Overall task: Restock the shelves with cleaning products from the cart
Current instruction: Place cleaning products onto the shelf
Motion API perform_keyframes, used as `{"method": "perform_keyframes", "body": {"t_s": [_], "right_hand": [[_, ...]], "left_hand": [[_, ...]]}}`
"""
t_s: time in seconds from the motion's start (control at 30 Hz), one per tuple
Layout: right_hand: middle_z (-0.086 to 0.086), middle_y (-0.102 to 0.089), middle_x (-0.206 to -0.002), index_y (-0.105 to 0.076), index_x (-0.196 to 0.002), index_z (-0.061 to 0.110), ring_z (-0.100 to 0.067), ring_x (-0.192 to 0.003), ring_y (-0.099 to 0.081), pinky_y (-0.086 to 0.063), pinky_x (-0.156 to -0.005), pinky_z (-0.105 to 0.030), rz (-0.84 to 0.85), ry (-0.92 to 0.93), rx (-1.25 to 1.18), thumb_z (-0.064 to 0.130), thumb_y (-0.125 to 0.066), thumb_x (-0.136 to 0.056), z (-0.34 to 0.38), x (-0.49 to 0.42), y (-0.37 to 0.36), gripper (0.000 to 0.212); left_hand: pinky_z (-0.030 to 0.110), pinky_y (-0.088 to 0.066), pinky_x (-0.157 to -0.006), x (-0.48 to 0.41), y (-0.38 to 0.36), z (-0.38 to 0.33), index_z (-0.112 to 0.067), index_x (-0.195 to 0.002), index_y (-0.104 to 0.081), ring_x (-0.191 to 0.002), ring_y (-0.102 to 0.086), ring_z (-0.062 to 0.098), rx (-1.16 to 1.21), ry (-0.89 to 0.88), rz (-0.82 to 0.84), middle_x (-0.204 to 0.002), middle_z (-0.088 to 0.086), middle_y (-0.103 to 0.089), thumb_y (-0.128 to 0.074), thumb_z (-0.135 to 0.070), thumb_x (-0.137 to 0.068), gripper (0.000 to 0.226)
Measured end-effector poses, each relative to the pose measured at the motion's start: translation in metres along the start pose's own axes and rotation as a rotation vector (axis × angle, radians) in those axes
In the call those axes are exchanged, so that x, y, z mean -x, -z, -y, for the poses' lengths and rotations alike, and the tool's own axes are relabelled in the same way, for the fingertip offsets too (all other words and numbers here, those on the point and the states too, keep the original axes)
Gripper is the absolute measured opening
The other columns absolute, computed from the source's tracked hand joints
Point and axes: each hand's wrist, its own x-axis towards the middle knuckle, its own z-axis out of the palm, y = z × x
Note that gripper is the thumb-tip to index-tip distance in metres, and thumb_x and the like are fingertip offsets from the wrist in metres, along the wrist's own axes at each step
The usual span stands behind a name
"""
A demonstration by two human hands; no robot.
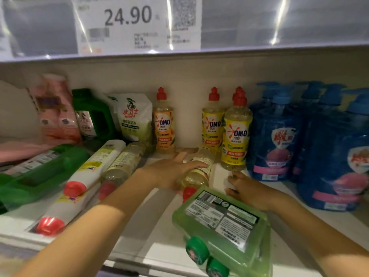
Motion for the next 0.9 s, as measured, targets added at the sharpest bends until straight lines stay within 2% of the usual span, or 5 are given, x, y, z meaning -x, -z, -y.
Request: {"method": "perform_keyframes", "body": {"t_s": [0.1,0.23,0.4,0.53,0.9], "right_hand": [[-0.011,-0.031,-0.142,-0.045,-0.123,0.002,-0.027,-0.121,-0.046,-0.038,-0.102,-0.035,-0.004,0.000,0.009,0.032,-0.037,-0.102,0.001,0.000,-0.001,0.037],[-0.010,-0.023,-0.152,-0.040,-0.134,0.003,-0.028,-0.129,-0.042,-0.035,-0.108,-0.036,-0.009,0.003,0.023,0.033,-0.036,-0.103,0.002,0.001,-0.001,0.043],[-0.007,-0.018,-0.156,-0.038,-0.138,0.007,-0.024,-0.131,-0.040,-0.035,-0.107,-0.033,-0.005,0.009,0.006,0.036,-0.035,-0.103,0.002,0.004,0.002,0.046],[-0.005,-0.008,-0.160,-0.029,-0.146,0.006,-0.021,-0.139,-0.031,-0.029,-0.112,-0.029,0.008,0.005,-0.033,0.038,-0.034,-0.103,0.003,0.007,0.005,0.054],[-0.007,-0.005,-0.161,-0.026,-0.147,0.004,-0.023,-0.143,-0.023,-0.024,-0.115,-0.029,0.015,-0.013,-0.060,0.037,-0.033,-0.103,0.005,0.011,0.006,0.056]], "left_hand": [[0.035,-0.043,-0.091,0.001,-0.007,-0.008,-0.051,-0.146,-0.013,-0.145,-0.006,0.024,-0.044,-0.074,-0.048,-0.154,-0.012,0.007,-0.069,-0.010,-0.083,0.093],[0.046,-0.040,-0.104,0.005,-0.005,-0.012,-0.043,-0.141,-0.033,-0.142,-0.007,0.017,-0.093,-0.152,-0.123,-0.156,-0.010,-0.003,-0.072,-0.021,-0.082,0.075],[0.051,-0.028,-0.113,0.005,0.012,-0.005,-0.043,-0.142,-0.032,-0.143,-0.016,0.019,-0.101,-0.171,-0.133,-0.156,-0.014,-0.018,-0.071,-0.023,-0.083,0.074],[0.003,-0.029,-0.100,0.002,0.040,-0.001,-0.029,-0.141,-0.039,-0.124,-0.040,-0.001,0.362,-0.197,-0.244,-0.136,-0.011,-0.046,-0.074,-0.026,-0.081,0.070],[0.036,-0.051,-0.095,-0.079,0.051,0.020,-0.046,-0.137,-0.034,-0.121,-0.054,0.011,1.167,-0.041,-0.447,-0.133,-0.019,-0.051,-0.056,-0.031,-0.094,0.051]]}}
